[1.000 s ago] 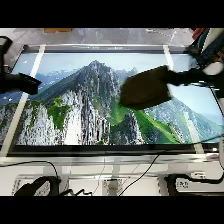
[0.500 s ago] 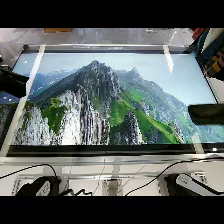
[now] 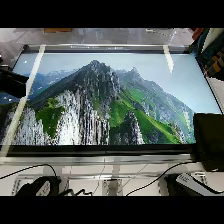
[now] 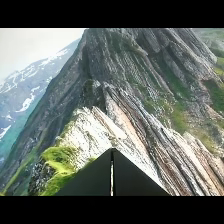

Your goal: Fold the clothes and pants, and hang the long-sleeved shirts on hangers.

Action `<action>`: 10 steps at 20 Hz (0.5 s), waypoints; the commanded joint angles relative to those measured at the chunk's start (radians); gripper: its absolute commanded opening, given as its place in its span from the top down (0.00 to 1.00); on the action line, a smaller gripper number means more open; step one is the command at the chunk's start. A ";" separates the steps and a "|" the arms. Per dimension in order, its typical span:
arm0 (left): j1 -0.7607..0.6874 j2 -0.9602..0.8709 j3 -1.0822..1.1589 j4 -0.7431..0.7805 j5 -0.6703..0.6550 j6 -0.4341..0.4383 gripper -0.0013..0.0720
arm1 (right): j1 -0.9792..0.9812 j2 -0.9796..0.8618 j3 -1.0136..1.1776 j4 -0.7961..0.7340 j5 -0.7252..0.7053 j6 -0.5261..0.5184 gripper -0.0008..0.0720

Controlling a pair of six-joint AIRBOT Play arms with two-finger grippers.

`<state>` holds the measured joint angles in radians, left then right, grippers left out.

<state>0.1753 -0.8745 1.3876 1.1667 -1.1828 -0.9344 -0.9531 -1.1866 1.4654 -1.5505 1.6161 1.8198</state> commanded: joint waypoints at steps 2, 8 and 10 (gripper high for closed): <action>0.001 0.001 0.001 0.000 0.000 0.000 0.96 | 0.004 0.013 -0.002 0.010 0.032 -0.073 0.34; 0.001 0.001 0.001 0.000 0.000 0.000 0.96 | 0.278 0.074 0.000 0.001 -0.012 -0.076 0.94; 0.001 0.001 0.001 0.000 0.000 0.000 0.96 | 0.413 0.082 0.000 -0.003 -0.023 -0.079 0.94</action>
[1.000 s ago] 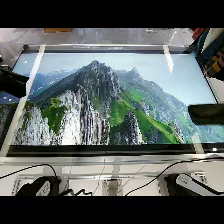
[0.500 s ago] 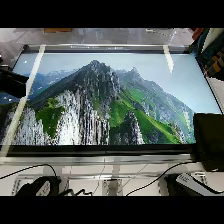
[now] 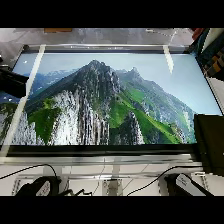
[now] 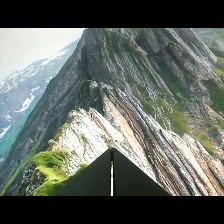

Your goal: Fold the clothes and pants, and hang the long-sleeved shirts on hangers.

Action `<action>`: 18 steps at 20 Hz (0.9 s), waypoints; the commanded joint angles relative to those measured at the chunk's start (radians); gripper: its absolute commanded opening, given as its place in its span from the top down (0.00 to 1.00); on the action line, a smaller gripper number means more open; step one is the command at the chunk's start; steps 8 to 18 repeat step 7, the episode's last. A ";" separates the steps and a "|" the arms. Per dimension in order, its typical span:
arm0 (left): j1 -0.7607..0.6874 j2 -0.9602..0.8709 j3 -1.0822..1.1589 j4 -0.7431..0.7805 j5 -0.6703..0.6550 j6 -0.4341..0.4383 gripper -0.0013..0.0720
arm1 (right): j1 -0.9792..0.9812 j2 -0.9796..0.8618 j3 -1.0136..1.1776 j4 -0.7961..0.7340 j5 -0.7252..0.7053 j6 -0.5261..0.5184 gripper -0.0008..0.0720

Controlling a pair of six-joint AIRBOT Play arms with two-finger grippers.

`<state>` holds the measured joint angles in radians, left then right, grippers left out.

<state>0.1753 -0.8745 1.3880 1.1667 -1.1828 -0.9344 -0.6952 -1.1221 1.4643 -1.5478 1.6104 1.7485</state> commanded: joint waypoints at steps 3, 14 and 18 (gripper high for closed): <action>0.001 0.001 0.000 0.000 0.000 0.000 0.96 | 0.388 0.018 0.002 -0.013 -0.057 -0.036 0.94; 0.001 0.001 0.000 0.000 0.000 0.000 0.96 | 0.668 0.014 0.002 -0.017 -0.195 -0.038 0.94; 0.001 0.001 0.000 0.000 0.000 0.000 0.96 | 0.668 0.014 0.002 -0.017 -0.195 -0.038 0.94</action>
